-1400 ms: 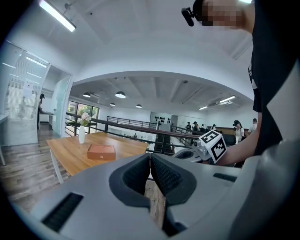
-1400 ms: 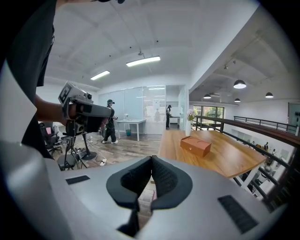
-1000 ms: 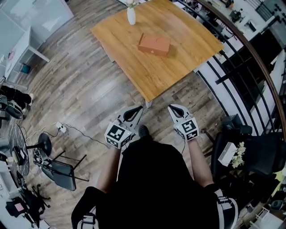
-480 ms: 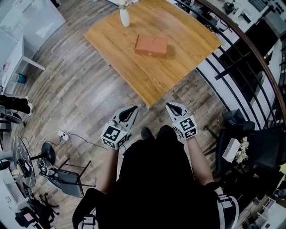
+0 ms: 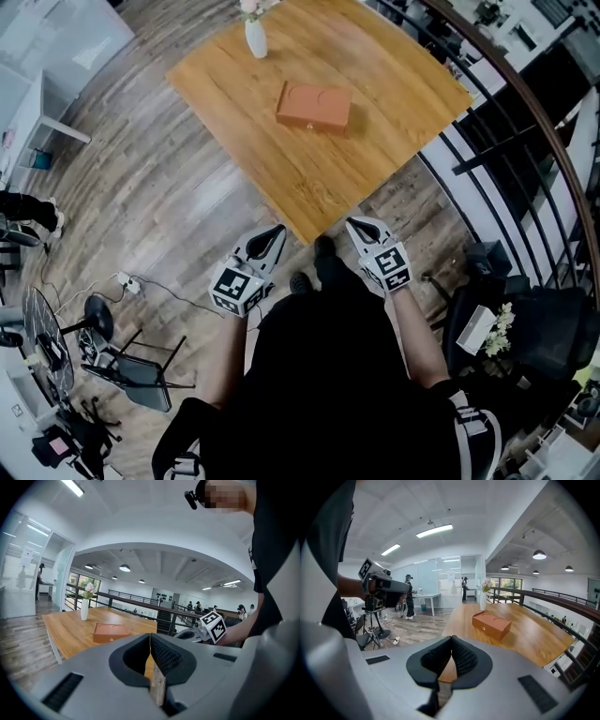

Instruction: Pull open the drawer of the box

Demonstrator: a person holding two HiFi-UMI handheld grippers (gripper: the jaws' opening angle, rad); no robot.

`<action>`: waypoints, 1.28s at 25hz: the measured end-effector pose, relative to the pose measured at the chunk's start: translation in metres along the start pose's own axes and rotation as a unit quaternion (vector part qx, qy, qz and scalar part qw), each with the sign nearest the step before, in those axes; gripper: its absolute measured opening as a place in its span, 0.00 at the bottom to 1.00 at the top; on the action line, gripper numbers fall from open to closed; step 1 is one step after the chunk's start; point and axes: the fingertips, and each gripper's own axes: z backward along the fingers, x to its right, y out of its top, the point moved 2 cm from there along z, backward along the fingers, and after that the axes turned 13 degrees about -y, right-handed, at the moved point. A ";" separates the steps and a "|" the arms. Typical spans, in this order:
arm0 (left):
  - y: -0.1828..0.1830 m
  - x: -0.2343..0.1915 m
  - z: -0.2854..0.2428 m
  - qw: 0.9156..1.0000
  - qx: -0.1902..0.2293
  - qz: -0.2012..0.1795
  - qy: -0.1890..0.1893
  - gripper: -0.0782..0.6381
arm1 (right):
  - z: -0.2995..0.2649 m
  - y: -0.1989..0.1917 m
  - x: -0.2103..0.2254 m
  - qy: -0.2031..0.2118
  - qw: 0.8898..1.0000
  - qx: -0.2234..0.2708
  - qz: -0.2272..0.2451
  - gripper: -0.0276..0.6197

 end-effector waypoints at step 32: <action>0.047 -0.096 -0.103 0.996 -0.018 0.015 0.084 0.14 | -0.141 0.033 0.127 0.086 0.996 0.002 0.032 0.07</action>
